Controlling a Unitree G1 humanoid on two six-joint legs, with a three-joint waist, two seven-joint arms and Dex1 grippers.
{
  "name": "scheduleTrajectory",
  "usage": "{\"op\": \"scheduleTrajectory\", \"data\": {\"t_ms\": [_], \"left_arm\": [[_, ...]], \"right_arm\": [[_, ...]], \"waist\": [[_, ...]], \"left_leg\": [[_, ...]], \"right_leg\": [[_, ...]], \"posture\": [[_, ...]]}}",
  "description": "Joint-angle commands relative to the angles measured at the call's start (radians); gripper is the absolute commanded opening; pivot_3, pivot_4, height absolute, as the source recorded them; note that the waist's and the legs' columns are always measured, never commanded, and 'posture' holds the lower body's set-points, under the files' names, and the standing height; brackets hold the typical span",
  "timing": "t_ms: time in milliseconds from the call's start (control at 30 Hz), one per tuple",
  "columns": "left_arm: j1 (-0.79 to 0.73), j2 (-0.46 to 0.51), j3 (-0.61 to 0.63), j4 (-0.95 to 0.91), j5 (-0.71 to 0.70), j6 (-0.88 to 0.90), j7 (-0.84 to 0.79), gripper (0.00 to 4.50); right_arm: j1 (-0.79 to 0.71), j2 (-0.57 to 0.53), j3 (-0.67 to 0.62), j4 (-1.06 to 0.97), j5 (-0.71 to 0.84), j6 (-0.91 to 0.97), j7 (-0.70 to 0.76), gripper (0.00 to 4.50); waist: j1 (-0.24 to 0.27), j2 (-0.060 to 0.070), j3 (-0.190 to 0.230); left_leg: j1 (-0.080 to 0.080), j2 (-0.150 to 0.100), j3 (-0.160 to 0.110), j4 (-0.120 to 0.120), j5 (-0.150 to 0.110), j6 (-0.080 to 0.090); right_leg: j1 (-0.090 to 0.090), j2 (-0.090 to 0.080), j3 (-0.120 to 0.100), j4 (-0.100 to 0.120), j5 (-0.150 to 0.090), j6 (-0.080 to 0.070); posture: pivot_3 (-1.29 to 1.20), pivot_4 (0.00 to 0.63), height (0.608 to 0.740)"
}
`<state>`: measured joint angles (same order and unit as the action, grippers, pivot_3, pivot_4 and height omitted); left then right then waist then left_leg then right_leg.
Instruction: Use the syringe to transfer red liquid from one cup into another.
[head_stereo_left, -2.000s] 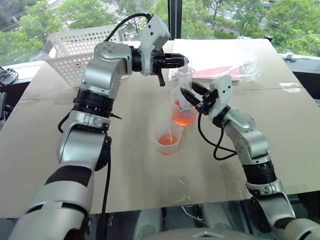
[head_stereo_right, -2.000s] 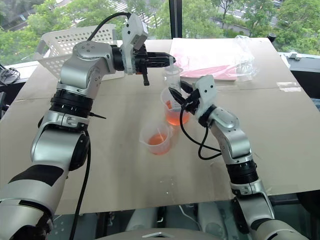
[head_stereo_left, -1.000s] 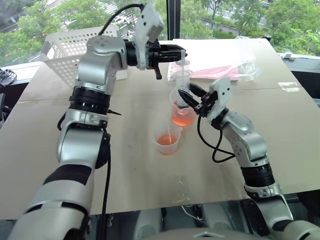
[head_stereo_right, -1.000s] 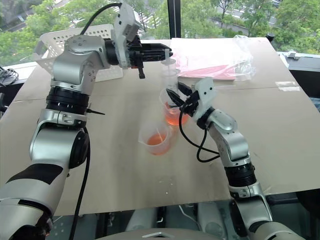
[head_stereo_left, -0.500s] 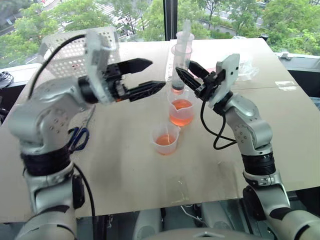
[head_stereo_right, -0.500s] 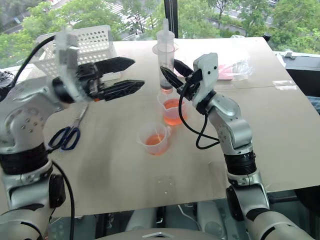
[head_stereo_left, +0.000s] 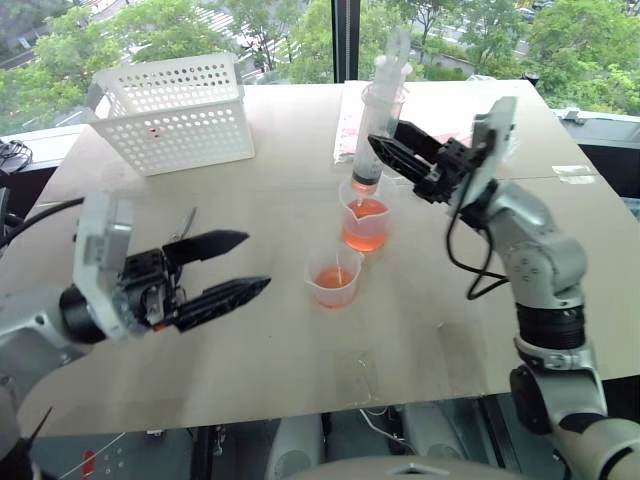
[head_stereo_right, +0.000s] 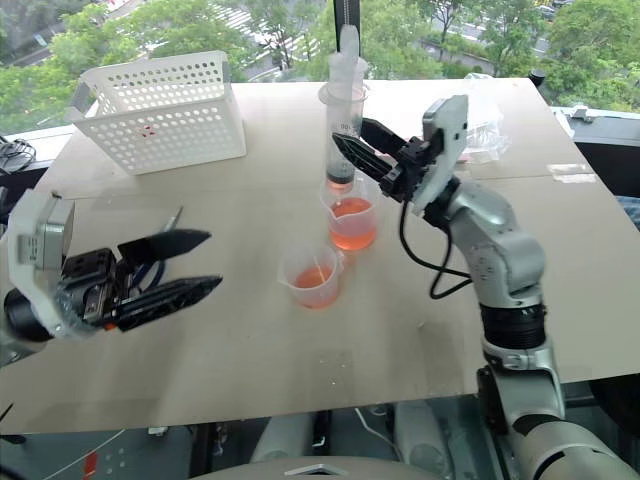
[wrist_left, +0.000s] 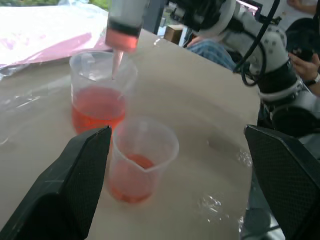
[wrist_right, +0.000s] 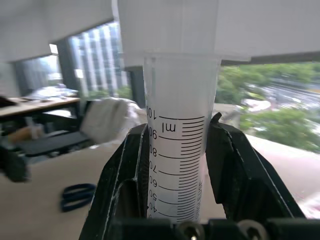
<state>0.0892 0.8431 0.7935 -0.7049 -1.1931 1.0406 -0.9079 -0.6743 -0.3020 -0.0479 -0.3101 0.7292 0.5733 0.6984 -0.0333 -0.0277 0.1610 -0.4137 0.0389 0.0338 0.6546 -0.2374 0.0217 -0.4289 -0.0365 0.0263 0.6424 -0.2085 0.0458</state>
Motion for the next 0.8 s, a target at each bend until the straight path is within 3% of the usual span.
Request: {"op": "scheduleTrajectory", "data": {"t_ms": [33,133,367,533,667,800], "left_arm": [[0.078,0.011,0.032,-0.037,0.019,-0.077,-0.06,4.33],[0.132,0.007,0.016,-0.041,0.046,-0.126,-0.08,4.33],[0.128,0.047,-0.036,-0.019,0.079,-0.202,-0.092,4.33],[0.117,0.076,-0.056,0.009,0.095,-0.235,-0.098,4.33],[0.001,0.093,-0.124,0.039,0.081,-0.241,-0.01,4.33],[-0.193,0.128,-0.272,0.101,0.141,-0.251,0.049,4.33]], "right_arm": [[-0.029,-0.024,-0.028,-0.114,0.157,0.075,0.026,1.22],[-0.008,-0.029,0.0,-0.138,0.167,0.085,0.023,1.22],[0.151,-0.002,0.144,-0.072,0.007,-0.038,0.083,1.22],[0.181,0.004,0.182,-0.037,-0.045,-0.085,0.126,1.21],[0.194,0.001,0.199,-0.03,-0.063,-0.094,0.151,1.21],[0.197,0.006,0.22,-0.002,-0.088,-0.11,0.17,1.21]], "waist": [[-0.001,0.0,0.0],[-0.003,0.0,0.0],[0.001,-0.002,-0.002],[-0.001,-0.002,-0.002],[0.004,-0.002,-0.002],[0.016,-0.002,-0.002]], "left_leg": [[0.0,0.0,0.0,0.0,0.0,0.0],[0.001,0.0,0.001,0.0,0.0,0.0],[0.001,0.0,0.007,0.0,0.0,0.0],[0.001,0.0,0.009,0.0,0.0,0.0],[0.001,0.0,0.008,0.0,0.0,0.0],[0.001,0.0,0.008,0.0,0.0,0.0]], "right_leg": [[0.0,0.0,0.0,0.0,0.0,0.0],[0.0,0.001,0.001,0.0,-0.002,-0.004],[0.0,0.001,0.001,0.0,-0.003,-0.005],[-0.001,0.001,0.002,0.0,-0.003,-0.004],[-0.001,0.001,0.001,0.0,-0.003,-0.004],[0.0,0.001,0.001,0.0,-0.003,-0.004]], "posture": [[0.0,0.15,0.74],[0.0,0.15,0.74],[0.0,0.15,0.74],[0.0,0.15,0.74],[0.0,0.15,0.74],[0.0,0.15,0.74]]}}
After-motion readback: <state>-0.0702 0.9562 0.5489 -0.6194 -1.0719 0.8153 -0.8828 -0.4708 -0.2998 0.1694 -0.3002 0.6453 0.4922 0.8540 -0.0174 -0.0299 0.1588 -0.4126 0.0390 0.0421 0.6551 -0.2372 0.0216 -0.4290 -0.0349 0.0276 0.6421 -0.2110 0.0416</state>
